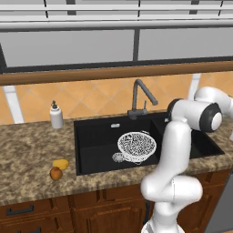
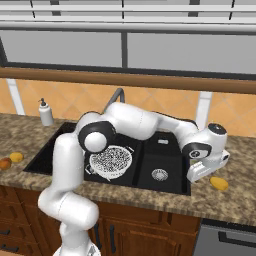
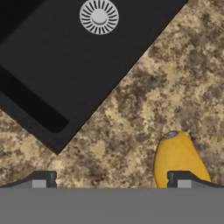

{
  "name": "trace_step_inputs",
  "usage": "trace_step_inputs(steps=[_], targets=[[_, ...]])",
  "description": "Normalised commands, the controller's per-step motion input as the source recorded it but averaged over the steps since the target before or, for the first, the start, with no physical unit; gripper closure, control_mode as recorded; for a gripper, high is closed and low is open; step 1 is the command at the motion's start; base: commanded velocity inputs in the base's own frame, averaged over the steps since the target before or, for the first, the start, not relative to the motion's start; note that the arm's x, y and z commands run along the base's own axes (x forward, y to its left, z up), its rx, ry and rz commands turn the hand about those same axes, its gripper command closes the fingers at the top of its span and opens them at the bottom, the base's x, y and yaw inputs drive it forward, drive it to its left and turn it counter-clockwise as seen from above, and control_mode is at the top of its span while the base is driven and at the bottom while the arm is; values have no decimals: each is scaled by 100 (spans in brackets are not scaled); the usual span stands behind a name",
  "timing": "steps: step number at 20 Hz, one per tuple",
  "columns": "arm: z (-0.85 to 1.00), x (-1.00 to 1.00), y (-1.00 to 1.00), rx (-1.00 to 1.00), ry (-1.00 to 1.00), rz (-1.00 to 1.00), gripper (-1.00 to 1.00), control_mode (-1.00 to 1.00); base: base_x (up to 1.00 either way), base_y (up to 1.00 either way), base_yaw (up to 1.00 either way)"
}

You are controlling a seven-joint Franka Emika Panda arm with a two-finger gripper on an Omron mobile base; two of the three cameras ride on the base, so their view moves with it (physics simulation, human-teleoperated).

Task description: Put the colander in the sink, put the peach, mango, mango in the colander, and turn on the sink faucet and pour water over the colander.

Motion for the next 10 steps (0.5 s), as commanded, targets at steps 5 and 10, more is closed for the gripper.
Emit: trace_step_inputs(steps=[5,10], targets=[[-6,0,-6,0,5,0,-100,-100,0,0,0],[-21,1,0,0,0,0,-100,-100,0,0,0]])
